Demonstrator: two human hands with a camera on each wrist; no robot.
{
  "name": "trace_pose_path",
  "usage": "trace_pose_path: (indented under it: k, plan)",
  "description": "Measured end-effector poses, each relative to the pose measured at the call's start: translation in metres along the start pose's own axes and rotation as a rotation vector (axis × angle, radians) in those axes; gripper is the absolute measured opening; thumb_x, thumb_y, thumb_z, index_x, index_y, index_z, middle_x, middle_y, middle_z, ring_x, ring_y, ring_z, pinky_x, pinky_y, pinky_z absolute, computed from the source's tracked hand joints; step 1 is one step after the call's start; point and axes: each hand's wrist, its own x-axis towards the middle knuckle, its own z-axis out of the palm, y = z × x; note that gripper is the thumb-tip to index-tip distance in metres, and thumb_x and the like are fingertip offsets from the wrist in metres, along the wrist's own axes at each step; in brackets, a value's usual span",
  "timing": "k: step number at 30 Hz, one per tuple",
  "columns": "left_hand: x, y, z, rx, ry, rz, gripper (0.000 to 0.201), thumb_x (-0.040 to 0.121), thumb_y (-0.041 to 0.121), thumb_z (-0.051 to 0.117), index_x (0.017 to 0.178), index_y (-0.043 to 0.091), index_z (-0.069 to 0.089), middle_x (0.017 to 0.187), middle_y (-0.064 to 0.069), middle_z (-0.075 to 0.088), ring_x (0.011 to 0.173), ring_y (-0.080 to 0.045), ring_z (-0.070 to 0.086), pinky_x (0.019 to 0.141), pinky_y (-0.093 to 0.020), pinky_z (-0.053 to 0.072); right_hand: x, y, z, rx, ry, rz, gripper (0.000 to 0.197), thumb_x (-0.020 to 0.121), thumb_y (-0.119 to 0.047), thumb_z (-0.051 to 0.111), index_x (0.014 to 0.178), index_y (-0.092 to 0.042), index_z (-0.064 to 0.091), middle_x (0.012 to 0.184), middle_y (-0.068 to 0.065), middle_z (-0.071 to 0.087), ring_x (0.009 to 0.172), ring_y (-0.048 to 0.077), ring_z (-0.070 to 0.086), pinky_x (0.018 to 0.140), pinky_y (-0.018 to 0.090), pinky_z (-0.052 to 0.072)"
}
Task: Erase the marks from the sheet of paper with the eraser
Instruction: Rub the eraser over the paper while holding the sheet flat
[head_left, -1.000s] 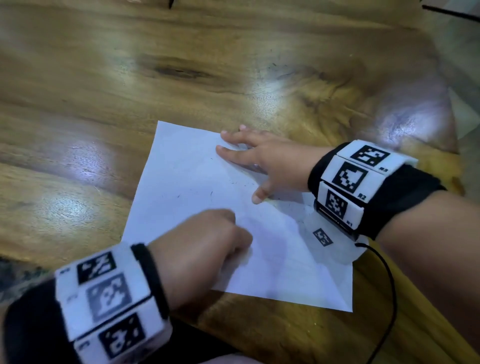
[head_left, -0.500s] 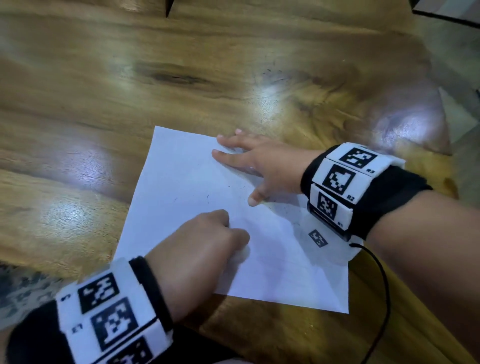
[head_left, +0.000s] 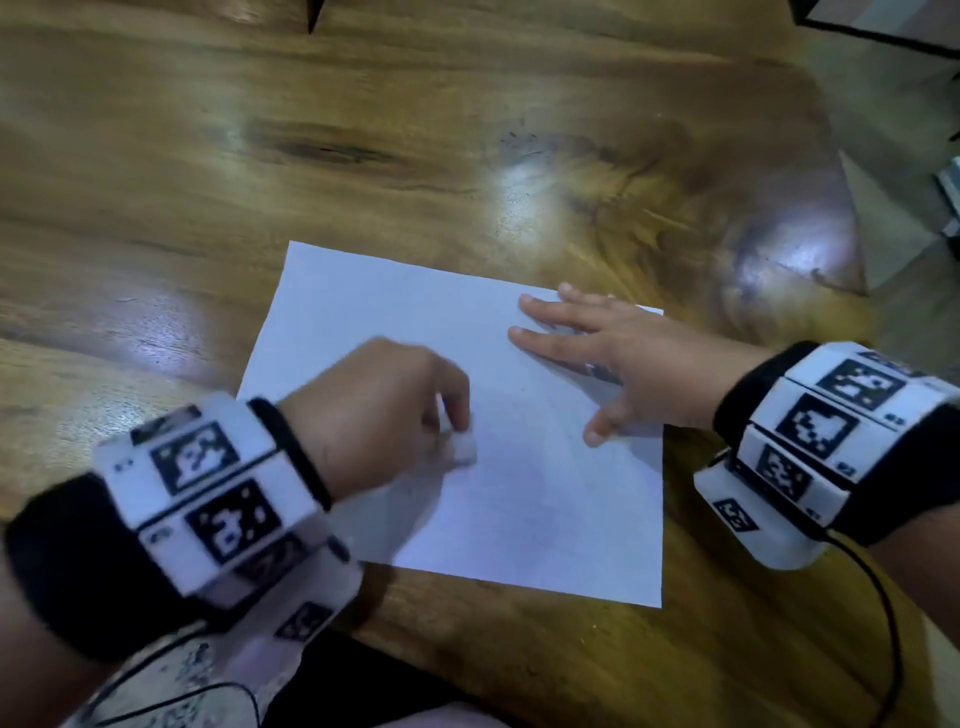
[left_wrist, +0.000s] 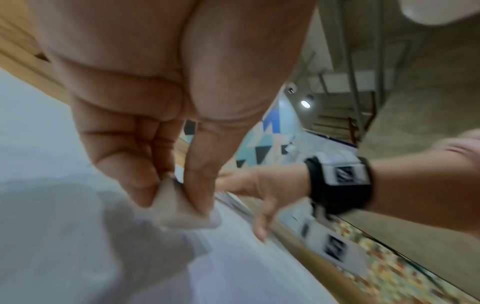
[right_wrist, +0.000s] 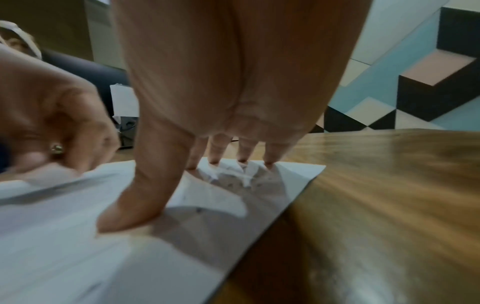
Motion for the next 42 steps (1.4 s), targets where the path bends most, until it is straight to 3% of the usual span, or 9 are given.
trace_pose_path:
  k: [5, 10, 13, 16, 19, 23, 31, 36, 42]
  plan:
    - [0.033, 0.01, -0.003, 0.032, 0.159, 0.0, 0.009, 0.073, 0.026, 0.067, 0.081, 0.02, 0.067, 0.054, 0.016, 0.046, 0.061, -0.01, 0.05, 0.056, -0.02, 0.026, 0.001, 0.001, 0.001, 0.002, 0.005, -0.003, 0.102, 0.076, -0.028, 0.074, 0.147, -0.037, 0.0, 0.155, -0.015, -0.014, 0.142, 0.01, -0.017, 0.114, 0.028, -0.003]
    - [-0.01, 0.008, 0.02, -0.001, 0.05, 0.13, 0.027, 0.077, 0.034, 0.06, 0.054, 0.027, 0.049, 0.051, 0.008, 0.042, 0.048, -0.004, 0.047, 0.052, -0.013, 0.032, 0.001, 0.003, 0.003, 0.034, 0.024, -0.013, 0.102, 0.075, -0.027, 0.075, 0.147, -0.036, 0.003, 0.156, -0.015, -0.013, 0.143, 0.01, -0.015, 0.112, 0.024, -0.001]
    - [-0.022, 0.006, 0.027, -0.006, -0.075, 0.144, 0.018, 0.081, 0.029, 0.062, 0.065, 0.02, 0.061, 0.067, 0.001, 0.051, 0.062, -0.013, 0.051, 0.061, -0.023, 0.041, 0.001, 0.004, 0.004, 0.037, 0.024, -0.012, 0.102, 0.076, -0.028, 0.074, 0.146, -0.039, 0.002, 0.155, -0.018, -0.014, 0.142, 0.009, -0.017, 0.112, 0.024, -0.002]
    - [0.013, 0.004, 0.011, 0.057, 0.076, 0.13, 0.005, 0.078, 0.027, 0.065, 0.078, 0.023, 0.066, 0.064, 0.008, 0.047, 0.06, -0.007, 0.044, 0.056, -0.012, 0.032, 0.002, 0.004, 0.004, 0.041, 0.015, -0.011, 0.102, 0.076, -0.026, 0.074, 0.146, -0.04, 0.002, 0.154, -0.018, -0.015, 0.141, 0.007, -0.018, 0.109, 0.022, -0.005]
    - [0.029, 0.003, 0.009, 0.103, 0.156, 0.13, 0.01, 0.08, 0.028, 0.061, 0.076, 0.019, 0.063, 0.067, 0.001, 0.05, 0.067, -0.019, 0.048, 0.06, -0.026, 0.03, 0.002, 0.005, 0.004, 0.053, 0.019, -0.012, 0.102, 0.075, -0.026, 0.075, 0.146, -0.04, 0.004, 0.155, -0.018, -0.014, 0.141, 0.007, -0.018, 0.112, 0.025, -0.006]
    - [-0.029, 0.004, 0.033, 0.089, -0.118, 0.219, 0.006, 0.073, 0.021, 0.053, 0.068, 0.019, 0.049, 0.07, 0.005, 0.043, 0.063, -0.019, 0.051, 0.059, -0.035, 0.044, 0.002, 0.007, 0.005, 0.07, 0.021, -0.019, 0.102, 0.075, -0.027, 0.075, 0.146, -0.041, 0.003, 0.154, -0.02, -0.014, 0.141, 0.006, -0.019, 0.112, 0.026, -0.009]
    - [0.014, -0.003, 0.009, 0.055, 0.176, 0.176, 0.01, 0.078, 0.022, 0.063, 0.07, 0.018, 0.062, 0.067, -0.002, 0.05, 0.061, -0.023, 0.05, 0.058, -0.027, 0.034, 0.002, 0.003, 0.004, 0.076, 0.015, -0.007, 0.102, 0.075, -0.024, 0.075, 0.146, -0.039, 0.004, 0.155, -0.018, -0.013, 0.141, 0.007, -0.018, 0.112, 0.027, -0.009]
    - [-0.038, -0.004, 0.038, 0.074, -0.067, 0.233, 0.013, 0.079, 0.026, 0.059, 0.07, 0.022, 0.052, 0.069, 0.009, 0.043, 0.06, -0.01, 0.051, 0.059, -0.026, 0.042, 0.002, 0.004, 0.005, 0.084, 0.018, -0.033, 0.098, 0.077, -0.023, 0.074, 0.145, -0.041, 0.007, 0.154, -0.02, -0.012, 0.141, 0.005, -0.018, 0.108, 0.02, -0.01]
    - [-0.016, -0.001, 0.018, -0.03, -0.03, 0.204, 0.015, 0.072, 0.036, 0.055, 0.073, 0.025, 0.064, 0.07, 0.004, 0.053, 0.061, -0.012, 0.052, 0.057, -0.022, 0.038, 0.002, 0.002, 0.004, 0.05, -0.003, -0.025, 0.099, 0.078, -0.025, 0.073, 0.146, -0.04, 0.003, 0.155, -0.019, -0.014, 0.141, 0.007, -0.019, 0.112, 0.026, -0.009]
